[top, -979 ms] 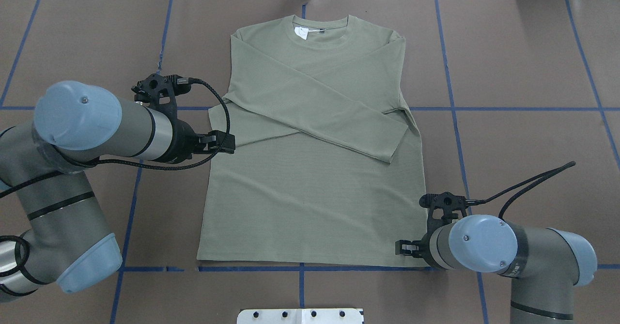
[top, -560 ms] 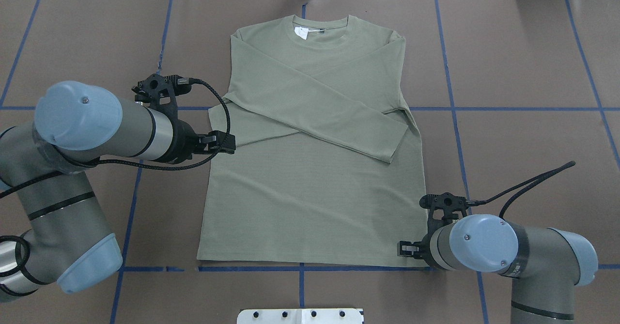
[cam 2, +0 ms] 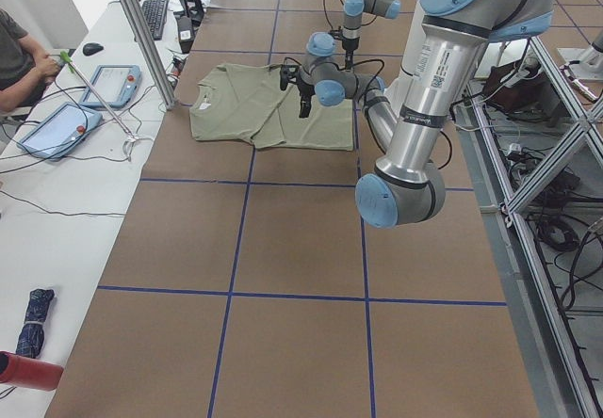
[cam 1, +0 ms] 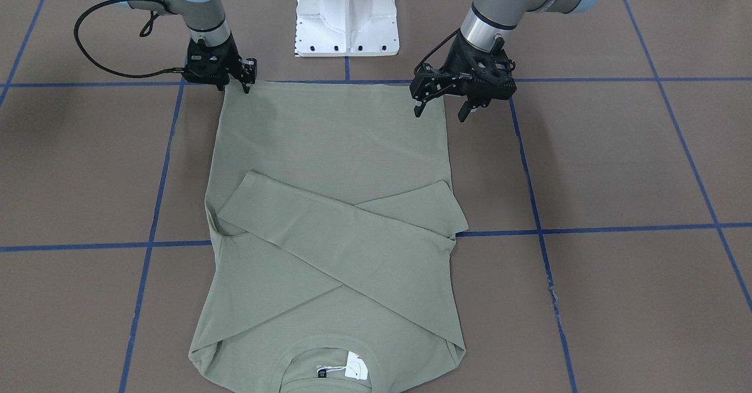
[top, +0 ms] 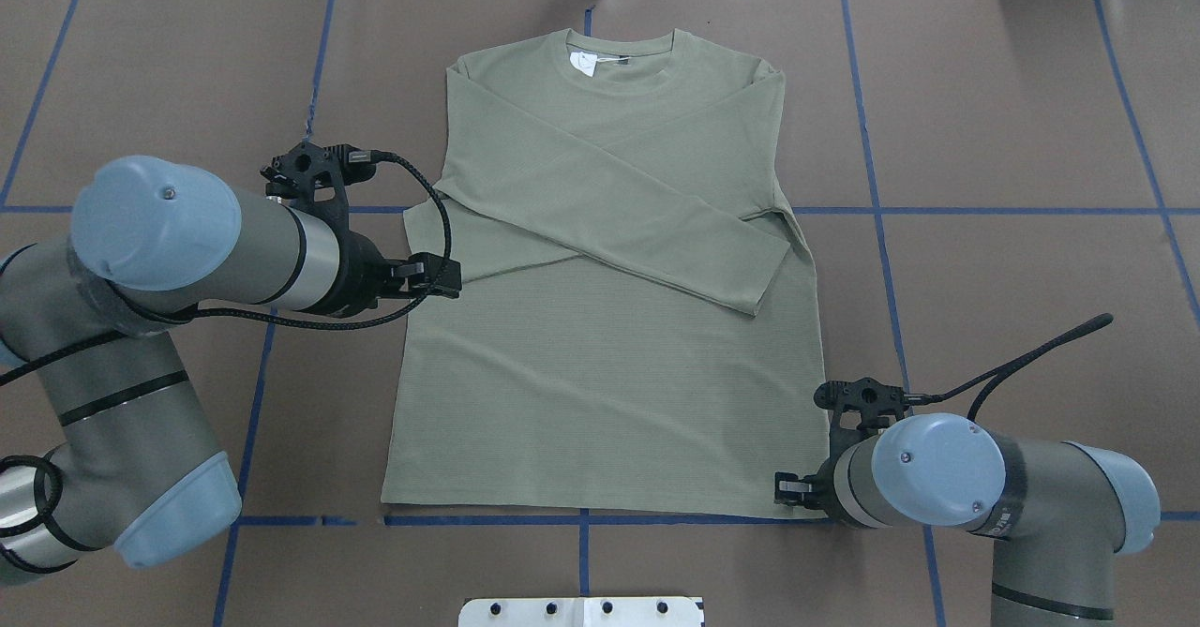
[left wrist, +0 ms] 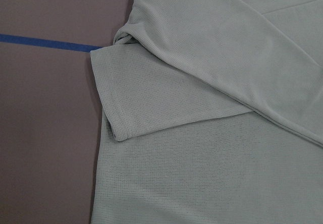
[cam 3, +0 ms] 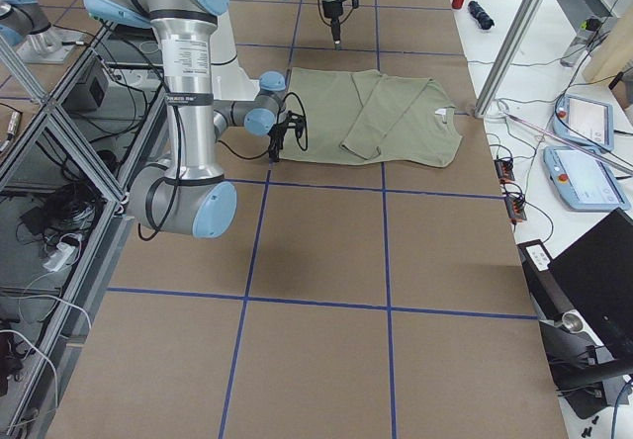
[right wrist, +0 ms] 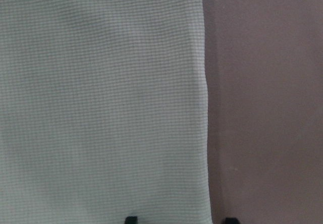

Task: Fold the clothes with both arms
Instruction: 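Move both grippers to the hem corners nearest the robot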

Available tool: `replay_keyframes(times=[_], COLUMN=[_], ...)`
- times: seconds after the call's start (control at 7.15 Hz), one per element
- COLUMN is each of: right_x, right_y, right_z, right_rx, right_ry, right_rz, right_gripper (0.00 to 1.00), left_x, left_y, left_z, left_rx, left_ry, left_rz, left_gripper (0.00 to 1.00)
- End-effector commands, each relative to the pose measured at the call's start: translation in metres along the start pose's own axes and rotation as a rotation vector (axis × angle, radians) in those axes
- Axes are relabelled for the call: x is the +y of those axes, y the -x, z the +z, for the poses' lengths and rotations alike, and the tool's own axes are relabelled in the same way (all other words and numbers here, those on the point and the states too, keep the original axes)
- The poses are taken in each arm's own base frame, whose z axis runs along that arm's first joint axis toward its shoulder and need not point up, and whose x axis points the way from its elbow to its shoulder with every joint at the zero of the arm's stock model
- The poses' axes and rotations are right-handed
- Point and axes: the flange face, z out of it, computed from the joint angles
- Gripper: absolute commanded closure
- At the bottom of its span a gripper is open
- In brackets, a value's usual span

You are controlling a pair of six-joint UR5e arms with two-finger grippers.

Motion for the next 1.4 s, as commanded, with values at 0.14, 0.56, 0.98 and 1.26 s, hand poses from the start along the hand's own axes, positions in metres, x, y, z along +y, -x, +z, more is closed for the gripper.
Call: replay_keyframes(times=[0.14, 0.56, 0.98, 1.26], right_x=[0.002, 0.002, 0.004, -0.005], right_y=[-0.002, 0.001, 0.011, 0.013], right_z=[-0.008, -0.017, -0.034, -0.045], right_rx=[-0.012, -0.028, -0.068, -0.09], right_ry=[0.007, -0.002, -0.015, -0.028], right_rz=[0.0, -0.002, -0.009, 0.001], right_gripper=[0.96, 1.0, 1.0, 1.0], left_x=[0.0, 0.0, 0.017, 0.083], left_y=[0.0, 0.007, 0.031, 0.026], left_z=[0.001, 0.006, 0.02, 0.049], left_rx=[-0.002, -0.017, -0.058, -0.089], left_ry=[0.001, 0.005, 0.038, 0.108], left_rz=[0.0, -0.003, -0.027, -0.112], left_gripper=[0.01, 0.01, 0.01, 0.01])
